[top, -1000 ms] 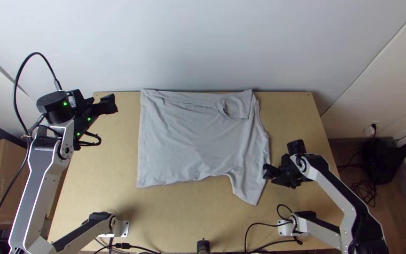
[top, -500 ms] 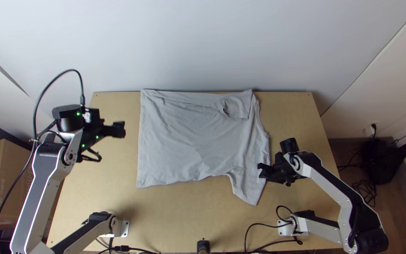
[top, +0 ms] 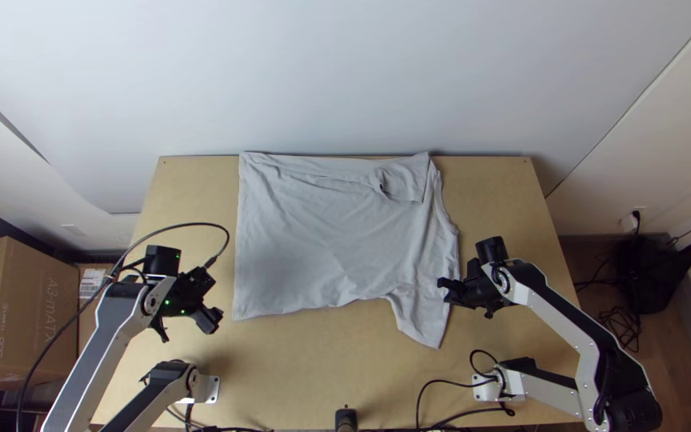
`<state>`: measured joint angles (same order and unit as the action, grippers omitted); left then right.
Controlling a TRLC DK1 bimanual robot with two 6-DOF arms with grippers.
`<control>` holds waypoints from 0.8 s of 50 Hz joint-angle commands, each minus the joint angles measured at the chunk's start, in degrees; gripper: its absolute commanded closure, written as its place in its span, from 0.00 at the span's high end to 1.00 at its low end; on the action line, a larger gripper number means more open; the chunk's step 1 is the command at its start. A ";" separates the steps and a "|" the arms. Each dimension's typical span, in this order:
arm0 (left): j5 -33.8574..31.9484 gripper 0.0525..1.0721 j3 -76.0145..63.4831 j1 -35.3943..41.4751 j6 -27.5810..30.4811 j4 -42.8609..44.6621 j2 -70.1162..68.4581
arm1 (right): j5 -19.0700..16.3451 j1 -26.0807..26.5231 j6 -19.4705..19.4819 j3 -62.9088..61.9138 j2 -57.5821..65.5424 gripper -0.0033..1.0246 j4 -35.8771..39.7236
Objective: Fold the t-shirt
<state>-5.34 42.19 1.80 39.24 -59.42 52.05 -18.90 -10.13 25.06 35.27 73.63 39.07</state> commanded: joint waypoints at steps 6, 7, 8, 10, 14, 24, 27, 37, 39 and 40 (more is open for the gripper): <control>-0.11 0.89 -4.75 3.29 1.80 3.52 4.46 | 1.41 -0.86 1.04 -1.52 -2.79 0.03 -0.57; -0.11 0.89 -4.75 3.65 1.63 3.61 4.81 | 1.58 -0.86 1.04 -1.52 -3.05 0.03 -0.57; -0.11 0.89 -4.93 4.17 1.27 3.96 5.08 | 1.76 -0.94 1.04 -1.60 -3.22 0.03 -0.57; -0.19 0.89 -5.02 4.88 0.39 4.66 5.96 | 1.84 -0.94 1.04 -1.69 -3.49 0.03 -0.57; -0.72 0.89 -5.37 6.63 -0.40 5.01 7.19 | 2.64 -1.38 1.04 -2.04 -3.75 0.03 -0.57; -2.48 0.88 -6.16 9.36 -1.71 6.07 10.61 | 3.25 -1.73 1.57 -2.66 -4.89 0.03 -0.57; -2.48 0.86 -6.16 9.53 -2.24 6.60 12.64 | 3.34 -1.82 1.66 -2.57 -5.25 0.03 -0.57; -3.97 0.62 -5.98 9.36 -3.38 10.02 16.68 | 3.34 -2.00 2.10 -2.48 -6.74 0.03 -0.57; -4.41 0.49 -6.07 9.27 -4.18 10.99 17.12 | 3.43 -2.00 2.10 -2.48 -7.00 0.03 -0.57; -4.76 0.39 -6.07 9.27 -4.35 11.17 17.47 | 3.34 -2.00 2.19 -2.48 -7.09 0.03 -0.57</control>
<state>-8.56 37.50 10.98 36.36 -49.21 68.03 -15.88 -11.62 26.35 33.78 67.66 38.41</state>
